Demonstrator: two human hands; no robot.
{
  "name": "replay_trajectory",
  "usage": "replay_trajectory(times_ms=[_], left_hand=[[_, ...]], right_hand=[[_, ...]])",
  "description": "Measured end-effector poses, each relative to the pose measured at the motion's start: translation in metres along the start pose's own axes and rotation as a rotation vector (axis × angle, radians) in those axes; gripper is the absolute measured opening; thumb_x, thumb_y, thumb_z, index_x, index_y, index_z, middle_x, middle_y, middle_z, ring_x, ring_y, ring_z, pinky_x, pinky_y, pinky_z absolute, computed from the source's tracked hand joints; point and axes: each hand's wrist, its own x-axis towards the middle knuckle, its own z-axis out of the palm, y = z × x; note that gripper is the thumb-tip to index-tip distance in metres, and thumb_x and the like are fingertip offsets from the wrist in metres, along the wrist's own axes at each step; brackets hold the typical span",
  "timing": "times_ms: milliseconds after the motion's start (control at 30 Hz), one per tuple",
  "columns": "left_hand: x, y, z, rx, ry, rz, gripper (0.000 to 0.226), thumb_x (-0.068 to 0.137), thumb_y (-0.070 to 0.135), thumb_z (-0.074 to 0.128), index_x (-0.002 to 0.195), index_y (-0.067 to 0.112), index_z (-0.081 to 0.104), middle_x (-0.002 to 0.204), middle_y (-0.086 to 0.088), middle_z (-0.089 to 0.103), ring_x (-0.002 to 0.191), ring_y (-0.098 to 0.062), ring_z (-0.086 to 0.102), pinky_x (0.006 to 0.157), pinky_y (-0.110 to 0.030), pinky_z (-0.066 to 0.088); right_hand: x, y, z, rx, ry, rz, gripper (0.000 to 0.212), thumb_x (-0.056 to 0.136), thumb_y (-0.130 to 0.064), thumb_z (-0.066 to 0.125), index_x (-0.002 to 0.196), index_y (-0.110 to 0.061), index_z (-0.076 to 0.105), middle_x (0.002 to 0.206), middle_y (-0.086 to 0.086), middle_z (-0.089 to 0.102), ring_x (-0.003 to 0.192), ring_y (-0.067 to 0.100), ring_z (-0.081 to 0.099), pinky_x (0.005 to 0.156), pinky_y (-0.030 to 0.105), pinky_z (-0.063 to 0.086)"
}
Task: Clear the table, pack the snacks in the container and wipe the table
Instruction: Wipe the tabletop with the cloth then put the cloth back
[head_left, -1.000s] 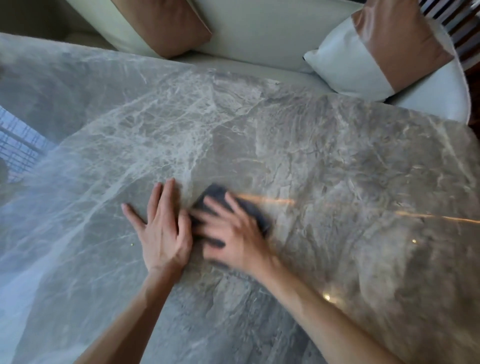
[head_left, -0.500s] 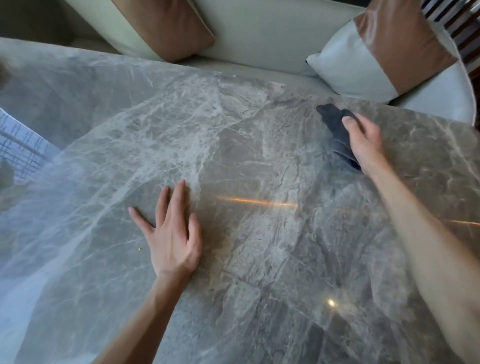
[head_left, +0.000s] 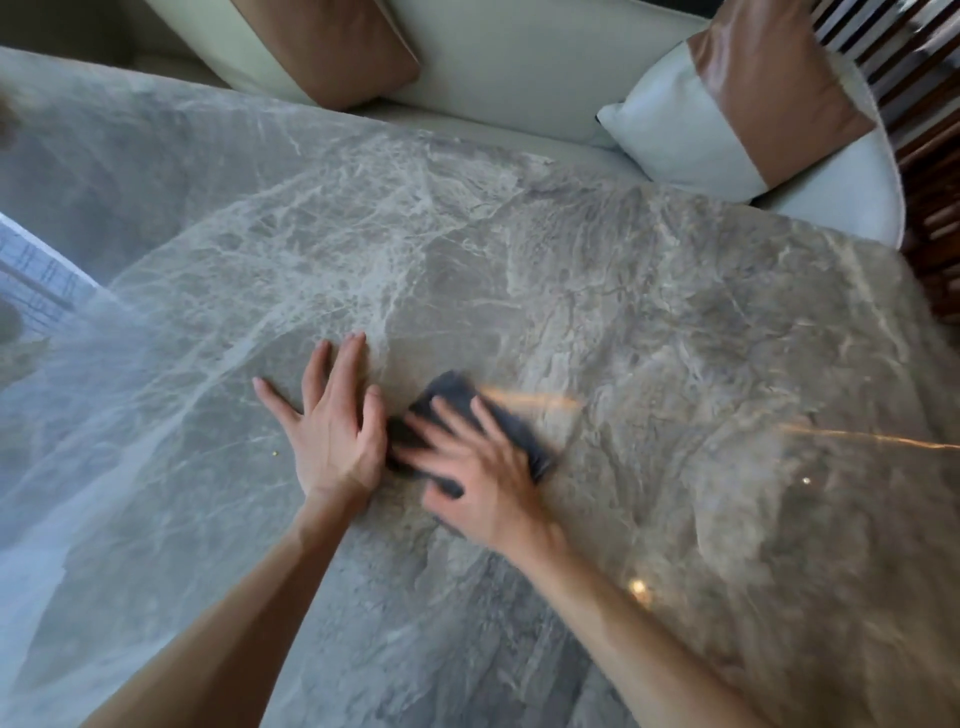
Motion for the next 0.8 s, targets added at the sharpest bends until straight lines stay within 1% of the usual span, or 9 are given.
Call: replay_trajectory(times_ms=[133,200,267,333,433,533,667,733,800], left_hand=[[0.004,-0.002,-0.009,-0.113,-0.081,-0.032,0.051,0.097,0.031,0.03,0.147,0.024,0.036,0.154,0.005,0.038,0.149,-0.007,0.018,0.112,-0.051,-0.026],[0.009,0.0,-0.024,-0.363,-0.163,-0.12,0.044,0.101,0.019,0.031,0.144,0.018,0.043,0.152,0.002,0.041,0.148,-0.011,0.023,0.118,-0.049,-0.022],[0.006,0.003,-0.053,-0.643,-0.189,-0.226,0.041,0.101,0.013,0.035,0.139,0.012,0.05,0.146,-0.002,0.048,0.142,-0.016,0.036,0.124,-0.026,0.012],[-0.012,0.008,-0.087,-0.678,-0.192,-0.245,0.04,0.099,0.013,0.038,0.136,0.007,0.053,0.142,-0.002,0.052,0.132,-0.012,0.046,0.094,0.003,0.035],[-0.051,0.02,-0.128,-0.614,-0.221,-0.232,0.038,0.1,0.014,0.036,0.132,0.005,0.056,0.14,-0.004,0.054,0.121,-0.006,0.048,0.094,-0.007,0.036],[-0.086,0.037,-0.153,-0.66,-0.275,-0.321,0.036,0.099,0.011,0.04,0.128,0.003,0.058,0.138,-0.012,0.056,0.124,-0.025,0.053,0.1,-0.03,0.037],[-0.116,0.063,-0.159,-0.675,-0.625,-0.398,0.039,0.103,0.027,0.034,0.132,0.012,0.054,0.136,-0.013,0.058,0.118,-0.025,0.055,0.109,-0.044,0.036],[-0.121,0.081,-0.16,-0.726,-0.807,-0.443,0.045,0.102,0.042,0.029,0.129,0.019,0.057,0.13,-0.009,0.061,0.115,-0.024,0.058,0.101,-0.041,0.043],[-0.125,0.101,-0.16,-0.806,-0.876,-0.482,0.045,0.098,0.052,0.035,0.118,0.025,0.064,0.12,-0.006,0.067,0.11,-0.024,0.063,0.088,-0.035,0.052]], right_hand=[[-0.042,-0.049,0.025,0.216,0.01,0.029,0.046,0.075,-0.025,0.062,0.118,-0.039,0.068,0.139,-0.013,0.056,0.139,0.007,0.041,0.122,0.031,0.019],[-0.059,-0.068,0.032,0.273,0.012,0.03,0.042,0.075,-0.021,0.061,0.113,-0.037,0.072,0.135,-0.013,0.06,0.137,0.005,0.044,0.12,0.028,0.023],[-0.069,-0.083,0.033,0.351,-0.024,0.073,0.039,0.074,-0.02,0.059,0.107,-0.036,0.075,0.13,-0.012,0.063,0.134,0.0,0.046,0.119,0.024,0.025],[-0.072,-0.097,0.02,0.455,-0.107,0.205,0.036,0.073,-0.026,0.056,0.101,-0.037,0.076,0.124,-0.009,0.068,0.128,-0.006,0.049,0.115,0.02,0.032],[-0.08,-0.119,-0.007,0.643,-0.321,0.436,0.034,0.077,-0.034,0.052,0.103,-0.036,0.073,0.107,-0.01,0.074,0.095,-0.011,0.063,0.088,0.02,0.049],[-0.092,-0.133,-0.036,0.878,-0.458,0.641,0.03,0.091,-0.025,0.051,0.113,-0.018,0.07,0.112,0.01,0.071,0.101,0.022,0.066,0.082,0.037,0.048],[-0.107,-0.128,-0.092,1.175,-0.375,0.88,0.043,0.084,-0.041,0.058,0.112,-0.01,0.062,0.102,0.015,0.065,0.094,0.025,0.064,0.073,0.031,0.044],[-0.108,-0.121,-0.127,1.298,-0.33,0.877,0.035,0.078,-0.043,0.062,0.101,-0.018,0.072,0.093,0.006,0.072,0.089,0.02,0.07,0.071,0.028,0.05],[-0.106,-0.11,-0.156,1.386,-0.259,0.842,0.034,0.075,-0.042,0.066,0.099,-0.021,0.075,0.099,0.007,0.075,0.092,0.023,0.07,0.081,0.031,0.053]])
